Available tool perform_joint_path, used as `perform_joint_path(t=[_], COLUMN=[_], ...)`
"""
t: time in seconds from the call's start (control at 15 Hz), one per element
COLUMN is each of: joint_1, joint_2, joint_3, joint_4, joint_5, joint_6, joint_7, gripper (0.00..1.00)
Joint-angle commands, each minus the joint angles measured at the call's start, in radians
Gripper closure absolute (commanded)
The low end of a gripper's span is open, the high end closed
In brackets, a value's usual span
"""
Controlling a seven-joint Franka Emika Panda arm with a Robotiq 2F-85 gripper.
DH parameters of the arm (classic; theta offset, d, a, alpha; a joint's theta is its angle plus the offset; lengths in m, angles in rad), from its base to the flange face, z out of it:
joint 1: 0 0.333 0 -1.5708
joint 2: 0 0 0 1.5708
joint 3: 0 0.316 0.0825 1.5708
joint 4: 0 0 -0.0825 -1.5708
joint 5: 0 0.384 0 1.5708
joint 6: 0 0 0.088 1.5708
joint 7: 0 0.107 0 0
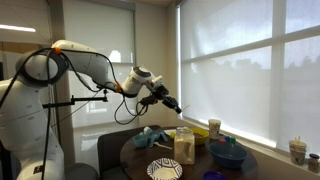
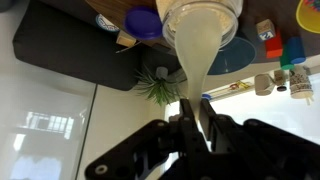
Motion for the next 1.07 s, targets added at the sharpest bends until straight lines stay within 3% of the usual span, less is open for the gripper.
perform_joint_path(t=[0.0, 0.07, 0.13, 0.53, 0.73, 1.0], joint_1=[-0.018, -0.018, -0.018, 0.007, 0.013, 0.023], joint_2=[0.0, 0.001, 0.001, 0.014, 0.022, 0.058], joint_3=[0.018, 0.018, 0.018, 0.019, 0.026, 0.047], joint_4=[0.003, 0.003, 0.003, -0.029, -0.073, -0.119], joint_5=[0.008, 0.01, 0.011, 0.209, 0.341, 0.548], joint_6=[0.003, 0.005, 0.005, 0.295, 0.417, 0.419], joint_7=[-0.005, -0.006, -0.007, -0.015, -0.126, -0.33], gripper=[0.87, 0.87, 0.97, 0.97, 0.97, 0.97])
